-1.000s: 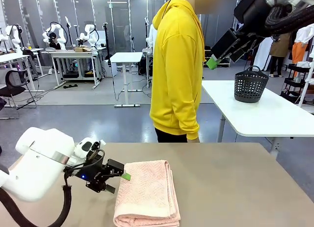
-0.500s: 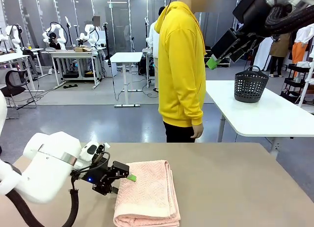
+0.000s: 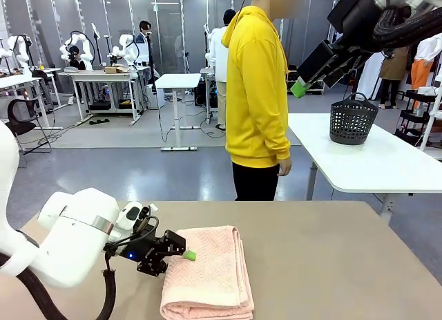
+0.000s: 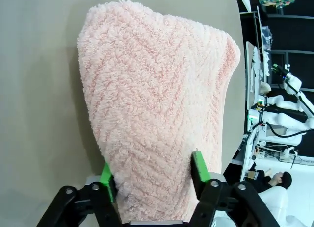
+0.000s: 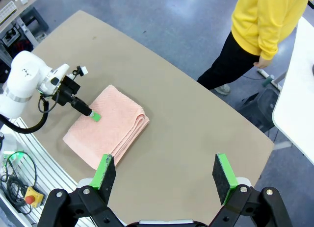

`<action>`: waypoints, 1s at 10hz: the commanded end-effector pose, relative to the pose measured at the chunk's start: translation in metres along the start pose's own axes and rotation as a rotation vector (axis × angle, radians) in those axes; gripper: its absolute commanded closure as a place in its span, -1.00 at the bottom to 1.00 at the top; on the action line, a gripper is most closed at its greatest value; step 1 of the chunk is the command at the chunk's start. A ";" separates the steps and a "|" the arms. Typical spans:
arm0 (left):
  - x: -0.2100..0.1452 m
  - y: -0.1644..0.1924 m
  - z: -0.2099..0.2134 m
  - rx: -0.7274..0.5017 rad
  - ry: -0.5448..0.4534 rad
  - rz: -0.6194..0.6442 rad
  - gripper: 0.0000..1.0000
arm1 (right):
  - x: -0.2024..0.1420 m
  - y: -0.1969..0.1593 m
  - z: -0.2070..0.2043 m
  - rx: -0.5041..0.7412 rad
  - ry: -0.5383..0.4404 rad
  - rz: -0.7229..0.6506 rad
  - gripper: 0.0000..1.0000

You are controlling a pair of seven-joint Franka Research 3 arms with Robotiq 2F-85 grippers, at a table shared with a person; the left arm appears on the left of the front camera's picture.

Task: Fold the towel.
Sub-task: Pick up the 100 cm Hotel Towel and place it on the left side of the table.

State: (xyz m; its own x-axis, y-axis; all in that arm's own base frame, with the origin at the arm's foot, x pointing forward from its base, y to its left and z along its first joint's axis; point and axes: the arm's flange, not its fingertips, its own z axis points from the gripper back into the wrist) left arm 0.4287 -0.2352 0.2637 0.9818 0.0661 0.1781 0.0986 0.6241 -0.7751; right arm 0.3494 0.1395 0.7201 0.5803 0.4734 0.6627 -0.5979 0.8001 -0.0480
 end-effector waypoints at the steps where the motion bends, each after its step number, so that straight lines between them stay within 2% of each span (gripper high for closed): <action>1: -0.003 0.001 -0.009 -0.019 -0.026 -0.018 -0.28 | 0.002 -0.001 0.002 -0.002 0.009 -0.003 -1.00; 2: -0.003 0.001 -0.008 -0.017 -0.026 -0.019 0.14 | 0.002 -0.001 0.002 -0.002 0.009 -0.003 -1.00; 3: -0.004 0.000 -0.006 -0.016 -0.026 -0.021 0.10 | 0.002 -0.001 0.002 -0.002 0.009 -0.003 -1.00; 4: -0.004 -0.001 -0.004 -0.012 -0.023 -0.022 0.52 | 0.002 -0.001 0.002 -0.002 0.009 -0.003 -1.00; 5: -0.004 -0.001 -0.003 -0.011 -0.017 -0.027 0.49 | 0.002 -0.001 0.002 -0.002 0.009 -0.003 -1.00; 6: -0.005 -0.001 -0.002 -0.004 -0.012 -0.027 0.90 | 0.002 -0.001 0.002 -0.002 0.009 -0.003 -1.00; 7: -0.005 0.000 0.001 -0.007 -0.017 -0.023 0.87 | 0.002 -0.001 0.002 -0.002 0.009 -0.003 -1.00; 8: -0.005 -0.001 0.003 -0.005 -0.018 -0.026 1.00 | 0.002 -0.001 0.002 -0.002 0.009 -0.003 -1.00; 9: -0.004 -0.001 0.003 -0.006 -0.014 -0.024 1.00 | 0.002 -0.001 0.002 -0.002 0.009 -0.003 -1.00; 10: -0.005 -0.002 0.001 0.006 0.023 -0.050 1.00 | 0.002 -0.001 0.002 -0.002 0.009 -0.003 -1.00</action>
State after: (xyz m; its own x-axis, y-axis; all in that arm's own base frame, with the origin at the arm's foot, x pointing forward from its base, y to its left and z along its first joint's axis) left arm 0.4282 -0.2350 0.2660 0.9808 0.0563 0.1865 0.1106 0.6269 -0.7712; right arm 0.3494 0.1395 0.7201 0.5802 0.4734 0.6627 -0.5980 0.8001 -0.0480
